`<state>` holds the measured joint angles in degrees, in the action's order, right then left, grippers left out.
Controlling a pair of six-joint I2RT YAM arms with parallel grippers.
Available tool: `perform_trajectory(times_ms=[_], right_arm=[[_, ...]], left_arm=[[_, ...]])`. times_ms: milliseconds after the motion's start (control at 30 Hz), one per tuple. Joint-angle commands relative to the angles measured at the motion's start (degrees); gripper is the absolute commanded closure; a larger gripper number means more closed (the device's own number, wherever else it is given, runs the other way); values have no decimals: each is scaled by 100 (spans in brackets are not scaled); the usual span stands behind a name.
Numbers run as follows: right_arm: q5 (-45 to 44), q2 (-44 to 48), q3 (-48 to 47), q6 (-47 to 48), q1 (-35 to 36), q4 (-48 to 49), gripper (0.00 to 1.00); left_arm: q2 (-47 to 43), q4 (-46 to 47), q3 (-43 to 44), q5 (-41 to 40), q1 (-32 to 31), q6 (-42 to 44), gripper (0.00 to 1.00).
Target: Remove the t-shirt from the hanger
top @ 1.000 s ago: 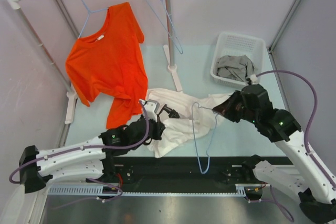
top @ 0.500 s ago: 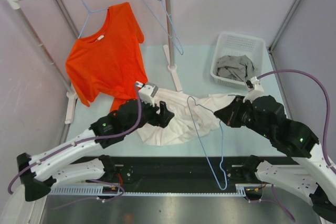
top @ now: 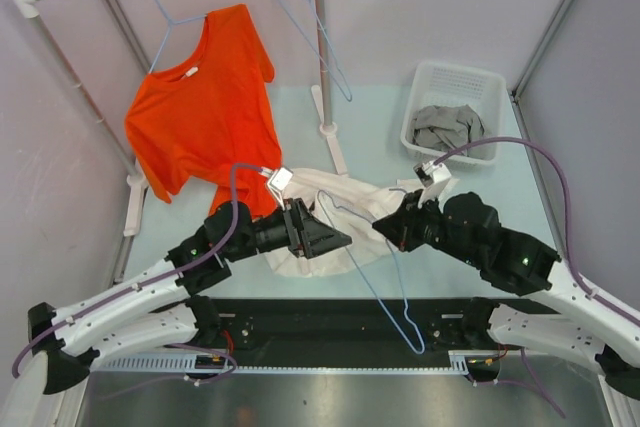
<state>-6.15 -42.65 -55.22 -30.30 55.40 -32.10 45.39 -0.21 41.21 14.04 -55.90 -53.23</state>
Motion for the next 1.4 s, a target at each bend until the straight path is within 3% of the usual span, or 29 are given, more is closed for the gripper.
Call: perform_trajectory(times_ms=[0,300,433,533,733,833,867,933,967,1033,1067,1167,1267,1367], right_arm=[[-720,82,151,437,585,941,100],[-1853,-339,275,859,2018,1961,100],[-2626,-507,310,1035,2598,2286,100],[-2602,-533,389,1079,2739,2445,100],[-2287,-560,548,1184,2889,2840,100],[-2101,-744,425,1202,2889,2832,100],[-2109,-805,381,1185,2889,2736,100],[-2406,-824,293,871,2889,2560,87],[-2556,-823,267,703,2889,2263,69],[-2558,-683,345,387,2889,2112,61],[-2531,-596,389,237,2898,1954,46],[-2452,-201,547,-289,2889,1577,18],[-2207,134,758,-607,2907,1321,3],[-1882,284,1083,-687,3020,1416,0]], left_arm=[[-39,1496,-315,125,35,-2048,17],[15,1366,-605,-393,26,-3464,18],[-257,945,-658,-832,26,-3563,21],[-495,671,-693,-1306,26,-3615,25],[-443,863,-772,-1510,35,-3712,47],[-259,1267,-869,-1309,26,-3738,72],[-224,1312,-869,-1299,26,-3721,85],[-232,1339,-878,-1334,26,-3694,100],[-319,1313,-887,-1377,26,-3677,100],[-434,1243,-896,-1561,26,-3677,100],[-495,1190,-887,-1702,26,-3659,100],[-662,953,-782,-1948,35,-3642,100],[-707,873,-667,-2072,88,-3720,100],[-663,794,-518,-2116,210,-3878,100]])
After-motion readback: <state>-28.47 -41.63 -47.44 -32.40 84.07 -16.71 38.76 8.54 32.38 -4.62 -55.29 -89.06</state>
